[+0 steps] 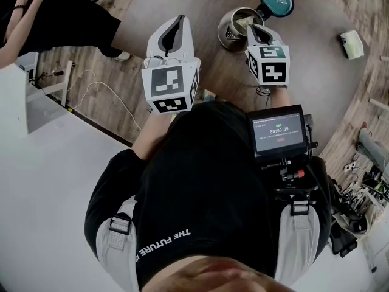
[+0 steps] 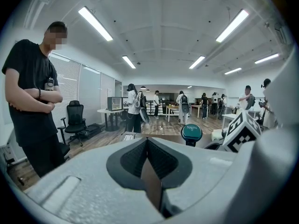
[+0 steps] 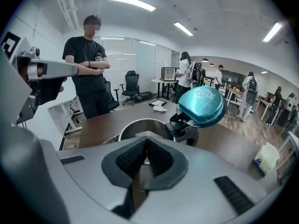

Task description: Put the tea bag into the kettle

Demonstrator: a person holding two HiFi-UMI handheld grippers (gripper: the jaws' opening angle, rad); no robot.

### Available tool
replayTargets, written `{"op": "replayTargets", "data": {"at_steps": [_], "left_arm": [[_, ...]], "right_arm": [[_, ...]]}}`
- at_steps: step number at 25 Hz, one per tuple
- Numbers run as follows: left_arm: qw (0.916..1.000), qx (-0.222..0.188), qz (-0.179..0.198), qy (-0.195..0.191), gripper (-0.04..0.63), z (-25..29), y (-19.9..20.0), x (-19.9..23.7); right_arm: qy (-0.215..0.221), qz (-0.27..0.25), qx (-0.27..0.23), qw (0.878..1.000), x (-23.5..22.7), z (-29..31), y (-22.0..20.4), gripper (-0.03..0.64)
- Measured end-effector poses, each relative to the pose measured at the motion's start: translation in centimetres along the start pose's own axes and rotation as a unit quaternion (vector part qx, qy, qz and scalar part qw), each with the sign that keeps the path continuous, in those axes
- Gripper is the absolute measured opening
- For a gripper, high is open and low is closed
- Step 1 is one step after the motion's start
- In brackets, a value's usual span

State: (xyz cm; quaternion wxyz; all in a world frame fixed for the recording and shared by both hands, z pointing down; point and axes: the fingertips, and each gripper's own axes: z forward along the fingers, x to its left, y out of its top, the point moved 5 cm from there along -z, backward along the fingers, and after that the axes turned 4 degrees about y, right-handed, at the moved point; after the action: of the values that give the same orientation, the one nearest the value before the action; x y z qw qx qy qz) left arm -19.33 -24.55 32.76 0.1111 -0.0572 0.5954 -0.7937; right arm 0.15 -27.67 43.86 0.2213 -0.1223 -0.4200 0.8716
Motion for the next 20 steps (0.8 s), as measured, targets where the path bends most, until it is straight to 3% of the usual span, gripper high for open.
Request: {"op": "replayTargets", "data": {"at_steps": [20], "left_arm": [[1.0000,0.000,-0.001,-0.005,0.003,0.16,-0.21,-0.53]], "right_arm": [[-0.013,0.003,-0.007,1.000,-0.07,0.25,-0.20,0.011]]}}
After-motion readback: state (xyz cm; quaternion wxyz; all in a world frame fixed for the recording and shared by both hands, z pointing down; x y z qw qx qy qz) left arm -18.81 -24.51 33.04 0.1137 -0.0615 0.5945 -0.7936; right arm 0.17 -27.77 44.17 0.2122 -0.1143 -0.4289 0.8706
